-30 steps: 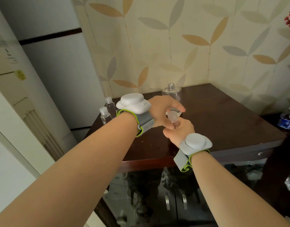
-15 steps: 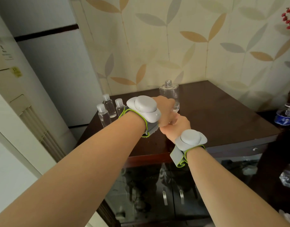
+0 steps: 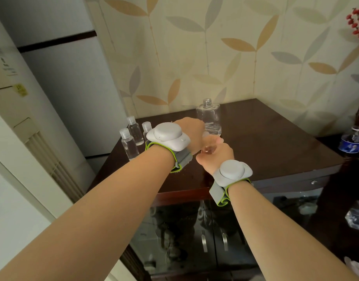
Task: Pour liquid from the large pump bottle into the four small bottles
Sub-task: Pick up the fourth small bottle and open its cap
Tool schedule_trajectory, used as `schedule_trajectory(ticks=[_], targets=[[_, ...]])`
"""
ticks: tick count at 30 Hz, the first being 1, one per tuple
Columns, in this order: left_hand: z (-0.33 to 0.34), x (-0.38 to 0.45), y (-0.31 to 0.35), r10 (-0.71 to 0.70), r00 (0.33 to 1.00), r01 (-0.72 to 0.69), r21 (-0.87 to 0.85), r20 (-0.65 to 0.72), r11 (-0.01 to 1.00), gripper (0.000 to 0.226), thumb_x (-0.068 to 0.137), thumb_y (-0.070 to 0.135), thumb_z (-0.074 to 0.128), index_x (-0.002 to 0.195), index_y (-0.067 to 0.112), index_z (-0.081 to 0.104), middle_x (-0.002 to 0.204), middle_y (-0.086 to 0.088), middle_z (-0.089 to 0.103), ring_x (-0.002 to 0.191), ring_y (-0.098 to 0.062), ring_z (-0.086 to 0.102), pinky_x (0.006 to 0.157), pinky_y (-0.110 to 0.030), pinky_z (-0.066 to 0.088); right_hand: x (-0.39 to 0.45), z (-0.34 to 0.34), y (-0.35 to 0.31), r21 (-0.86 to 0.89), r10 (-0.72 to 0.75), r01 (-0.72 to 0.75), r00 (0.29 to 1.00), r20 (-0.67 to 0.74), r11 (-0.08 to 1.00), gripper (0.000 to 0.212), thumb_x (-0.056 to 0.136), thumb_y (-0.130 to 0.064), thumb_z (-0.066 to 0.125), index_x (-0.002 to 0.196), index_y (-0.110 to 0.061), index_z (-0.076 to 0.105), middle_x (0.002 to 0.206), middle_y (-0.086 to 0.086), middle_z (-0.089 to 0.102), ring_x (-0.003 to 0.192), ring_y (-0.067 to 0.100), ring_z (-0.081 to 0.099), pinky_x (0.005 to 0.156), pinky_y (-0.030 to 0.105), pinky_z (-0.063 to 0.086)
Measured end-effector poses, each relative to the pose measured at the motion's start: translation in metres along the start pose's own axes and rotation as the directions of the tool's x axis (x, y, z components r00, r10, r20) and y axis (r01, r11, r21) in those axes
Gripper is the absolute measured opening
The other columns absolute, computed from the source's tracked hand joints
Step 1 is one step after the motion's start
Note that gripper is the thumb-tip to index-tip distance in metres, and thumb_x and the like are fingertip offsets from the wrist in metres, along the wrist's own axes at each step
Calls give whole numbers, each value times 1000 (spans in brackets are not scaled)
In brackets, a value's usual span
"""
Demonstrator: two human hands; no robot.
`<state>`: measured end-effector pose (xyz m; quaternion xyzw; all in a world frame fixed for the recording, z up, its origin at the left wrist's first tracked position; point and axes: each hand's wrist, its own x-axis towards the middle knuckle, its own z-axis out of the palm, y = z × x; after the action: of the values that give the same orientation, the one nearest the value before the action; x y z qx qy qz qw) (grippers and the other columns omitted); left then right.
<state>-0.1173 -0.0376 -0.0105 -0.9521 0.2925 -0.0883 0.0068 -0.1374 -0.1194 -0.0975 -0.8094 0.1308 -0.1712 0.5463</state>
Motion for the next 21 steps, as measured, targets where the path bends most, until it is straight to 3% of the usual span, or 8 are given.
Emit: schedule_trajectory(ticks=[4,7,11,13,16,19,21], targets=[[1,-3,1,-44,997,46,39,-56,998,52,87,58,38,61,14,43,59,2,41,60,-20,42,47,-26,24,0,2,-1,-103,-70,72,997,25,992,27,70,-8,60,55,-23,44,52,-9,49,56,15,49,46,20,31],[-1,-4,5,-93,974,112,82,-209,990,50,88,49,41,50,17,33,52,2,35,47,-14,32,45,-23,19,0,3,1,-91,-75,76,997,9,993,17,70,-8,60,60,-17,50,58,-6,52,66,21,52,52,23,35],[-18,2,-5,-230,930,197,-139,-286,970,51,84,49,47,49,13,38,50,0,36,45,-14,33,44,-22,21,1,2,2,-91,-78,78,997,-2,993,13,69,-9,59,62,-16,52,56,-5,50,63,21,48,51,24,34],[-24,4,-16,-328,924,232,-396,-195,888,46,83,49,54,56,12,50,53,-2,45,49,-21,44,48,-25,38,1,3,3,-70,-77,76,997,-9,995,6,69,-8,60,68,-14,57,58,-5,52,65,22,51,53,26,40],[-21,-4,-32,-404,911,219,-727,-87,651,24,79,31,68,67,14,56,65,-6,57,66,-23,53,73,-33,52,0,3,4,-33,-74,73,997,-19,997,7,70,-8,61,76,-11,61,60,-5,54,66,21,53,55,27,42],[-6,-14,-46,-453,891,252,-791,-35,557,20,75,8,71,70,18,55,66,-1,55,60,-19,54,69,-25,54,0,2,4,-26,-80,80,997,-10,996,12,70,-9,62,68,-19,55,58,-10,52,59,15,49,49,22,36],[3,-17,-53,-480,877,280,-799,-12,533,17,76,4,69,80,16,56,72,-5,57,61,-20,54,72,-29,54,0,2,4,-16,-85,85,996,-10,996,15,70,-8,62,68,-21,54,57,-11,52,59,14,49,50,23,37]])
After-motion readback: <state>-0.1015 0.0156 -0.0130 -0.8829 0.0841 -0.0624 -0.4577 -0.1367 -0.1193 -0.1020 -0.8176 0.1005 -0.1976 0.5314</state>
